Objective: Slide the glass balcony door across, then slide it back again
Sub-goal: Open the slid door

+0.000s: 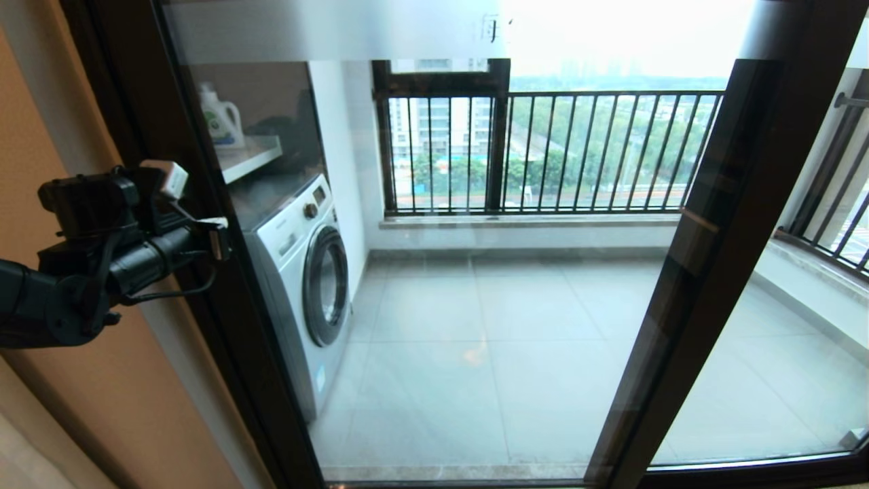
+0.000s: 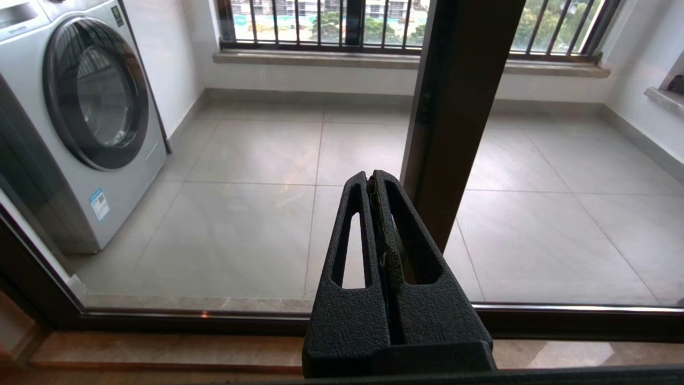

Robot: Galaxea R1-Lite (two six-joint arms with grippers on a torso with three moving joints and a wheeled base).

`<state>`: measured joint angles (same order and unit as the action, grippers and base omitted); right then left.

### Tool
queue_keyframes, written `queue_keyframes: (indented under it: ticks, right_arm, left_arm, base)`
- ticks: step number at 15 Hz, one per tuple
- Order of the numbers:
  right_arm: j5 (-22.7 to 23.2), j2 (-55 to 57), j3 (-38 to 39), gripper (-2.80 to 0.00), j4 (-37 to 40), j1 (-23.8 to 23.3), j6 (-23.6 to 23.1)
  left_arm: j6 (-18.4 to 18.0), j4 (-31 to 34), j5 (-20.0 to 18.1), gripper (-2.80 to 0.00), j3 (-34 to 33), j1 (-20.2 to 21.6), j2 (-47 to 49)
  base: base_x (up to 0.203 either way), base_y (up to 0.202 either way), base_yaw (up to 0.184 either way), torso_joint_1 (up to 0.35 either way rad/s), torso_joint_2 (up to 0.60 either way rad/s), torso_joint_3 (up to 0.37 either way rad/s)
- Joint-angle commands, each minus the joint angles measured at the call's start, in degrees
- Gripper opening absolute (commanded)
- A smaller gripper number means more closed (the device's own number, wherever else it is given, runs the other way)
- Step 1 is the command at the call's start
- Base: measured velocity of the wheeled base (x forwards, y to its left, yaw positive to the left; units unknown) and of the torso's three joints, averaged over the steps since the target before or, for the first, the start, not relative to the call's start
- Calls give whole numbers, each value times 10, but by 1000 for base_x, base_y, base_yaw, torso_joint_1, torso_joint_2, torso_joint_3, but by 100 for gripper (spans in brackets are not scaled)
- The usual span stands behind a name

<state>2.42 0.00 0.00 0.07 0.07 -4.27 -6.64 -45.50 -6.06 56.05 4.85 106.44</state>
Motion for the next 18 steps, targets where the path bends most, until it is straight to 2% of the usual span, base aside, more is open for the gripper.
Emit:
queue_keyframes:
  ticks: [1, 6, 9, 18]
  right_arm:
    - [0, -1, 2, -280, 0, 0, 0]
    - [0, -1, 2, -280, 0, 0, 0]
    - [0, -1, 2, -280, 0, 0, 0]
    - [0, -1, 2, -280, 0, 0, 0]
  left_arm:
    - [-1, -25, -1, -280, -18, 6, 13]
    - [-2, -29, -3, -280, -17, 43, 28]
    - [-1, -29, -3, -280, 6, 61, 41]
    - [1, -25, -8, -280, 2, 66, -11]
  base:
    - [0, 0, 0, 0, 0, 0]
    - [0, 0, 0, 0, 0, 0]
    - [0, 0, 0, 0, 0, 0]
    - [0, 0, 0, 0, 0, 0]
